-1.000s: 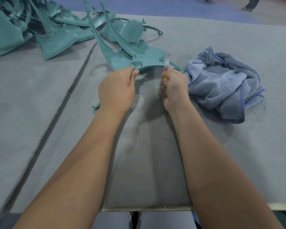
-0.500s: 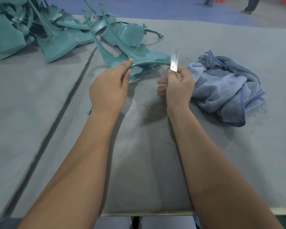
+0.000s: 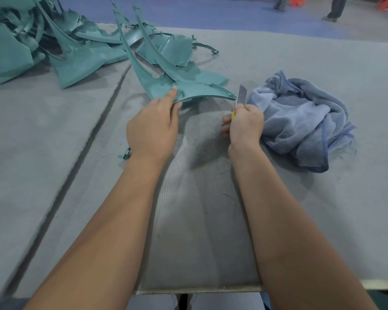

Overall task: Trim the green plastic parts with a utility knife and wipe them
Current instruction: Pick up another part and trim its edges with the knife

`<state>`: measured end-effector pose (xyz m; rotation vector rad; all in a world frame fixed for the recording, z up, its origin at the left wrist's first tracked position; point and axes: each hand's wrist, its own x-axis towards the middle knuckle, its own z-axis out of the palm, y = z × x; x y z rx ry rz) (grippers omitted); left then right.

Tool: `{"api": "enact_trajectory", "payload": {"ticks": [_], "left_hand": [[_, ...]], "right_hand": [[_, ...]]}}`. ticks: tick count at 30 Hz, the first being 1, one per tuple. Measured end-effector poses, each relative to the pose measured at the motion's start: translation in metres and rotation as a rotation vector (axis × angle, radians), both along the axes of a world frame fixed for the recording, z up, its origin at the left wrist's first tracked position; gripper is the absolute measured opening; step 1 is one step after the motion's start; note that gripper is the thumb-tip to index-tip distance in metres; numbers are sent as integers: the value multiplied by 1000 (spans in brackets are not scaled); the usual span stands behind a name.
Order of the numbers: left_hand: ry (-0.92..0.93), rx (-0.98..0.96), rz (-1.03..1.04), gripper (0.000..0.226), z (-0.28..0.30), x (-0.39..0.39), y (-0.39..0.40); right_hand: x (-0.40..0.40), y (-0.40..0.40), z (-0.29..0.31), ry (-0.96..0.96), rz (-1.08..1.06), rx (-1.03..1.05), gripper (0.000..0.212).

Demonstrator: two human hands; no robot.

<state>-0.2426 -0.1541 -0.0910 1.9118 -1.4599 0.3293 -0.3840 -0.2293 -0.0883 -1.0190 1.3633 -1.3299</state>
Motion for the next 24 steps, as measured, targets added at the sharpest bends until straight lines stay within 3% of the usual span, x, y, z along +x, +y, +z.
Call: {"api": "enact_trajectory", "payload": {"ticks": [12, 17, 24], "left_hand": [[-9, 35, 22, 38, 2, -3, 0], [-39, 31, 19, 38, 1, -1, -1], [-97, 65, -21, 37, -1, -6, 1]], "right_hand": [[-1, -4, 0, 26, -15, -18, 45], [-3, -2, 0, 51, 17, -2, 34], [12, 2, 0, 106, 211, 4, 38]]}}
